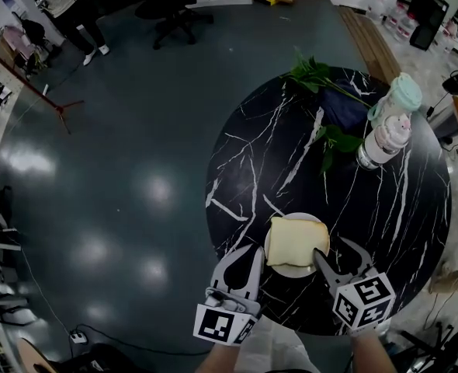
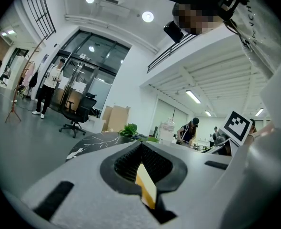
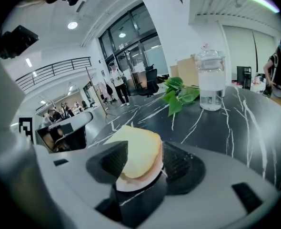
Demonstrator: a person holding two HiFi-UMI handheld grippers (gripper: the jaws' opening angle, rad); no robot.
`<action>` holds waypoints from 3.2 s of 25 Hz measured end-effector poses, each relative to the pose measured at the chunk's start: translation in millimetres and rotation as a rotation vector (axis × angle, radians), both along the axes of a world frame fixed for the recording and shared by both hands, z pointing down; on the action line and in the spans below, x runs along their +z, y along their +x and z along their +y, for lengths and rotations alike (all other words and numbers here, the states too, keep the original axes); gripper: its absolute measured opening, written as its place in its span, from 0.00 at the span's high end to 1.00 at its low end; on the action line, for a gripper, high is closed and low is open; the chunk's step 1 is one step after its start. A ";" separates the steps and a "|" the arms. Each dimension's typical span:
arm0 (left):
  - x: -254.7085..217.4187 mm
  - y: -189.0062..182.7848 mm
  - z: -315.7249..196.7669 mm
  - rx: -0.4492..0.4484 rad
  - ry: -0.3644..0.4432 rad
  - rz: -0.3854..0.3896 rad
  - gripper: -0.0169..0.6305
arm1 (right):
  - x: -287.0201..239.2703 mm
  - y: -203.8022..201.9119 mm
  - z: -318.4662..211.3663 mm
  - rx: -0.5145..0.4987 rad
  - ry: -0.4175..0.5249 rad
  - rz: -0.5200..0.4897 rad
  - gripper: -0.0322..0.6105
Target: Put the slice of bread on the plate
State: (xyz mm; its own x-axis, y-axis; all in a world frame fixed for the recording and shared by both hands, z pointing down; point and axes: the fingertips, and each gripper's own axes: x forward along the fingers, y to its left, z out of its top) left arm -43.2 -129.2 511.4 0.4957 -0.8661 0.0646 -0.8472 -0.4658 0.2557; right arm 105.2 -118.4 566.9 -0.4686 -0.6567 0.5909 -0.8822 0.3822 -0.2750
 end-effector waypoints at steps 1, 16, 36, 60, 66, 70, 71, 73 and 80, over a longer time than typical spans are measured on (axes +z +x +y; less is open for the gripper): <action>-1.2 -0.1 1.0 0.000 0.001 -0.002 0.96 | -2.5 -0.2 1.6 -0.002 0.006 -0.006 0.64; -52.4 12.2 19.6 0.031 0.055 -0.002 0.96 | -69.4 -13.2 34.2 -0.086 0.049 -0.104 0.67; -125.0 27.5 62.9 0.095 0.104 -0.026 0.96 | -171.4 -36.6 85.1 -0.233 0.258 -0.107 0.93; -153.9 10.1 47.6 0.055 0.139 -0.028 0.96 | -193.7 -43.8 89.2 -0.318 0.320 -0.052 0.93; -146.8 -8.7 46.4 0.004 0.120 -0.021 0.96 | -191.8 -46.7 86.1 -0.329 0.320 -0.036 0.93; -145.1 -18.4 47.3 -0.023 0.119 -0.024 0.96 | -190.2 -50.2 85.9 -0.339 0.322 -0.033 0.93; -144.7 -20.0 47.5 -0.028 0.120 -0.027 0.96 | -189.2 -50.7 85.8 -0.341 0.322 -0.032 0.93; -143.5 -23.0 48.0 -0.037 0.119 -0.029 0.96 | -187.6 -51.0 85.2 -0.338 0.321 -0.033 0.93; -142.3 -27.3 53.8 -0.039 0.112 -0.020 0.96 | -191.1 -55.1 87.7 -0.340 0.319 -0.033 0.93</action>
